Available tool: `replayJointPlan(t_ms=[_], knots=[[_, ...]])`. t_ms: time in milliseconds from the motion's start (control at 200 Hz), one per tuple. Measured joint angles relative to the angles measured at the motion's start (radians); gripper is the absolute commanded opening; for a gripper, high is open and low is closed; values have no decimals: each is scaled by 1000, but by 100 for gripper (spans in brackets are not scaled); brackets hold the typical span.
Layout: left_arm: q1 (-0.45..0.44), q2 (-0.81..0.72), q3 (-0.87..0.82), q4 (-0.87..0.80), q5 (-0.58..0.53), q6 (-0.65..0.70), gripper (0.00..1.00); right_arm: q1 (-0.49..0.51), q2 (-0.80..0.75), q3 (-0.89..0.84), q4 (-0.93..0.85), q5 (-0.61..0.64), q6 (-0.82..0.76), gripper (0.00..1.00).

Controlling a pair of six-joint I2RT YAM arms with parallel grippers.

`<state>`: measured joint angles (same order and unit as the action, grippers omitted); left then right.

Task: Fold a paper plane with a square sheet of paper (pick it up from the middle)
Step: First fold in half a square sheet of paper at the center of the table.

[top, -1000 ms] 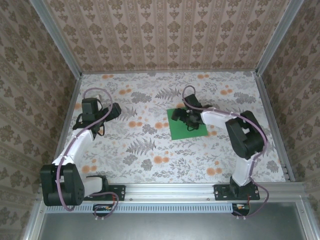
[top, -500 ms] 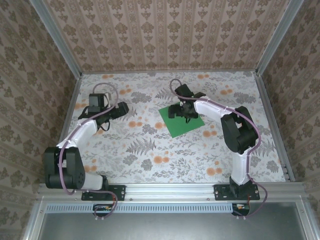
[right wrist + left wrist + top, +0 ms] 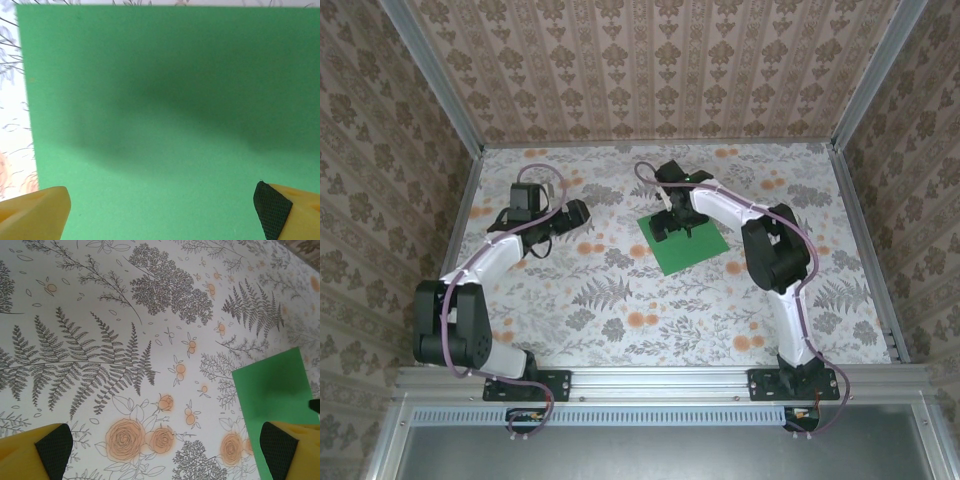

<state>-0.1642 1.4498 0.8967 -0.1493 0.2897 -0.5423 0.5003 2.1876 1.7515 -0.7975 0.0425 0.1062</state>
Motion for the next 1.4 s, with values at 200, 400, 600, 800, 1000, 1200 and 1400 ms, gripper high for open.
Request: replayJointPlan(t_ms=[200, 400, 600, 800, 1000, 1200, 1400], knots=[[-1, 26, -15, 36, 11, -42, 100, 0, 32, 9, -48, 3, -7, 97], [-18, 43, -22, 43, 14, -55, 100, 0, 66, 37, -66, 4, -10, 94], [-19, 50, -21, 44, 13, -56, 100, 0, 73, 40, -67, 6, 0, 90], [-20, 56, -22, 46, 13, -58, 100, 0, 75, 40, -66, 7, 12, 85], [-20, 67, -22, 51, 14, -66, 100, 0, 72, 32, -41, 7, 51, 61], [-20, 70, -40, 79, 19, -88, 100, -20, 23, -45, 43, -103, 133, 33], [-20, 70, -81, 134, 84, -147, 100, -49, -101, -241, 251, -422, 320, 29]])
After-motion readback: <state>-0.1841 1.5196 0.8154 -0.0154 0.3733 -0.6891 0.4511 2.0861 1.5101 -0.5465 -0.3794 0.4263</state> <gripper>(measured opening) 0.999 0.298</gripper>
